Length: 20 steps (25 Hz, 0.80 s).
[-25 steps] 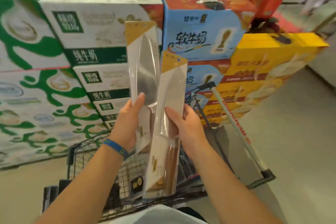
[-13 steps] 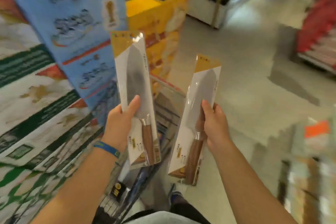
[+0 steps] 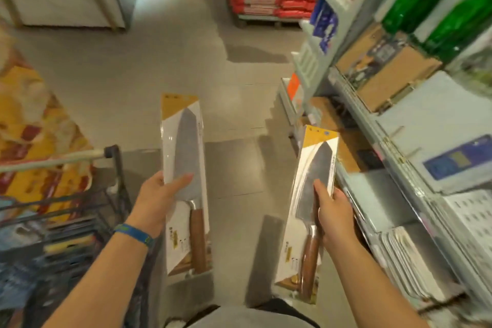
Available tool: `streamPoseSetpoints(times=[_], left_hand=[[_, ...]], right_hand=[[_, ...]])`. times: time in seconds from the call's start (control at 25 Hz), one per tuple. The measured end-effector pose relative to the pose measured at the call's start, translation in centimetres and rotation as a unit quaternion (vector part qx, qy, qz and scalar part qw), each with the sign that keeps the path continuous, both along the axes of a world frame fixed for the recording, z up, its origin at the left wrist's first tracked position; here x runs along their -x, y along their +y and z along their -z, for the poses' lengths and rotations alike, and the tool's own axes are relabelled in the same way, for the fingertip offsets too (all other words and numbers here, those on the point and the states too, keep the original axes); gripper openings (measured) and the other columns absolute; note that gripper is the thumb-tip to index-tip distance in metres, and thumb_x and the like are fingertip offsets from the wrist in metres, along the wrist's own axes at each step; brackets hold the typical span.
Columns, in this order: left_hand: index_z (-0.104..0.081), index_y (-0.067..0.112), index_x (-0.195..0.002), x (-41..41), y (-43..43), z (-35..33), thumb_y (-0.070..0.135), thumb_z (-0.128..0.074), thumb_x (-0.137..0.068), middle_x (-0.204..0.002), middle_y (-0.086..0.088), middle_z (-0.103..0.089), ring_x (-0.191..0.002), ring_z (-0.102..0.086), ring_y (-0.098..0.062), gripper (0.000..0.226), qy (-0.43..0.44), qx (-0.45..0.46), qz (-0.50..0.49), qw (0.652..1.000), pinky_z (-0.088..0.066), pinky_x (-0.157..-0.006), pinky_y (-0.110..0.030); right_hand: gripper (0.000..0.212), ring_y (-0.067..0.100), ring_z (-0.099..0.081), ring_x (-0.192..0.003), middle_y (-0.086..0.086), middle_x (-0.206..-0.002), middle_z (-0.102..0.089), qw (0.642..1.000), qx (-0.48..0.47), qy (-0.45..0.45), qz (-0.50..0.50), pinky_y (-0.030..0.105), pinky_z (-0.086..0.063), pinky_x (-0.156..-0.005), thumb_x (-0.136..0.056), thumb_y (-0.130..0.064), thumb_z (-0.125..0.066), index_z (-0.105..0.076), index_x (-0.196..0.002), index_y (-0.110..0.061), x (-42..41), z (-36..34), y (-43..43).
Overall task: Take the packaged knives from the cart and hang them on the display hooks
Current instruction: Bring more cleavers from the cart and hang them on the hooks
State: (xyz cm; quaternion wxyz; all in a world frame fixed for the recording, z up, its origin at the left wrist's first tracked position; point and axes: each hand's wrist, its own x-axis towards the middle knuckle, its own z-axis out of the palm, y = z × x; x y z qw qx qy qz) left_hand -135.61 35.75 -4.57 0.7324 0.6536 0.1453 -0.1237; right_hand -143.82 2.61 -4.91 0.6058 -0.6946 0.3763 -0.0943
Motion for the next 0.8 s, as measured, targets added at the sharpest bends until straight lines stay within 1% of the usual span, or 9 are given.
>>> streamPoseSetpoints(times=[0.12, 0.2, 0.28, 0.32, 0.4, 0.52, 0.64, 0.76, 0.8], left_hand=[[-0.070, 0.011, -0.108, -0.3, -8.4, 0.2, 0.017, -0.075, -0.085, -0.101, -0.011, -0.076, -0.094, -0.072, -0.031, 0.024, -0.009, -0.029, 0.055, 0.998, -0.058, -0.078, -0.039], [-0.072, 0.014, -0.106, -0.1, -14.1, 0.0, 0.023, -0.077, -0.085, -0.095, -0.004, -0.078, -0.090, -0.074, -0.023, 0.023, -0.023, -0.030, 0.075, 0.996, -0.058, -0.068, -0.028], [-0.074, 0.016, -0.101, 0.1, -19.6, -0.5, 0.035, -0.077, -0.084, -0.092, 0.002, -0.078, -0.084, -0.075, -0.014, 0.026, -0.047, -0.030, 0.082, 0.995, -0.055, -0.061, -0.018], [-0.075, 0.018, -0.099, 0.2, -22.0, -0.9, 0.043, -0.076, -0.083, -0.090, 0.005, -0.078, -0.080, -0.074, -0.009, 0.030, -0.061, -0.039, 0.086, 0.994, -0.053, -0.058, -0.014], [-0.075, 0.021, -0.095, 0.1, -26.2, -1.5, 0.055, -0.073, -0.081, -0.089, 0.009, -0.078, -0.078, -0.073, -0.004, 0.037, -0.079, -0.059, 0.107, 0.989, -0.051, -0.057, -0.011], [-0.076, 0.024, -0.091, -0.3, -32.0, -2.0, 0.063, -0.073, -0.077, -0.092, 0.006, -0.078, -0.084, -0.074, -0.009, 0.042, -0.082, -0.087, 0.169, 0.978, -0.057, -0.069, -0.024], [-0.077, 0.023, -0.096, -0.8, -37.4, -2.2, 0.062, -0.074, -0.076, -0.101, -0.001, -0.077, -0.096, -0.074, -0.021, 0.044, -0.068, -0.069, 0.241, 0.966, -0.056, -0.090, -0.044], [-0.078, 0.024, -0.095, -1.5, -43.2, -2.4, 0.064, -0.077, -0.072, -0.101, -0.002, -0.077, -0.099, -0.072, -0.024, 0.046, -0.063, -0.070, 0.298, 0.950, -0.054, -0.095, -0.049], [-0.079, 0.023, -0.093, -1.8, -45.3, -2.6, 0.064, -0.079, -0.069, -0.099, -0.003, -0.077, -0.098, -0.072, -0.025, 0.048, -0.062, -0.066, 0.308, 0.947, -0.055, -0.094, -0.050]], right_hand=[[0.024, 0.019, -0.074, -0.086, -0.002, -0.095, -0.077, 0.998, 0.036, -0.003, 0.043, 0.047, -0.060, -0.084, -0.093, -0.047, -0.066, -0.071, -0.097, -0.023, 2.1, 0.1, -5.8], [0.030, 0.014, -0.073, -0.081, -0.002, -0.092, -0.075, 0.997, 0.053, -0.004, 0.060, 0.035, -0.060, -0.072, -0.092, -0.053, -0.066, -0.069, -0.094, -0.024, 3.0, -0.1, -9.9], [0.035, 0.007, -0.071, -0.071, -0.003, -0.086, -0.074, 0.995, 0.058, -0.014, 0.080, 0.017, -0.051, -0.054, -0.092, -0.056, -0.066, -0.069, -0.092, -0.021, 3.5, -0.3, -14.3], [0.040, 0.007, -0.070, -0.070, -0.001, -0.085, -0.073, 0.994, 0.062, -0.016, 0.089, 0.014, -0.046, -0.049, -0.092, -0.057, -0.066, -0.068, -0.092, -0.018, 3.6, -0.4, -16.2], [0.048, 0.016, -0.071, -0.076, 0.005, -0.086, -0.073, 0.993, 0.054, -0.021, 0.102, 0.022, -0.048, -0.053, -0.091, -0.059, -0.066, -0.068, -0.094, -0.011, 3.8, -0.6, -19.4], [0.046, 0.021, -0.072, -0.080, 0.004, -0.088, -0.074, 0.990, 0.033, -0.026, 0.136, 0.037, -0.058, -0.069, -0.090, -0.062, -0.066, -0.067, -0.092, -0.016, 4.5, -1.0, -23.2], [0.041, 0.004, -0.066, -0.067, -0.014, -0.073, -0.070, 0.988, 0.045, -0.036, 0.143, 0.027, -0.053, -0.061, -0.091, -0.064, -0.061, -0.063, -0.083, -0.024, 5.6, -1.3, -26.3], [0.045, 0.009, -0.065, -0.072, -0.014, -0.076, -0.066, 0.982, 0.028, -0.037, 0.181, 0.038, -0.052, -0.068, -0.090, -0.067, -0.058, -0.062, -0.088, -0.022, 7.2, -1.3, -29.2], [0.043, 0.006, -0.058, -0.066, -0.018, -0.070, -0.059, 0.979, 0.035, -0.046, 0.195, 0.039, -0.048, -0.065, -0.090, -0.068, -0.058, -0.059, -0.084, -0.026, 7.6, -1.6, -30.1]])
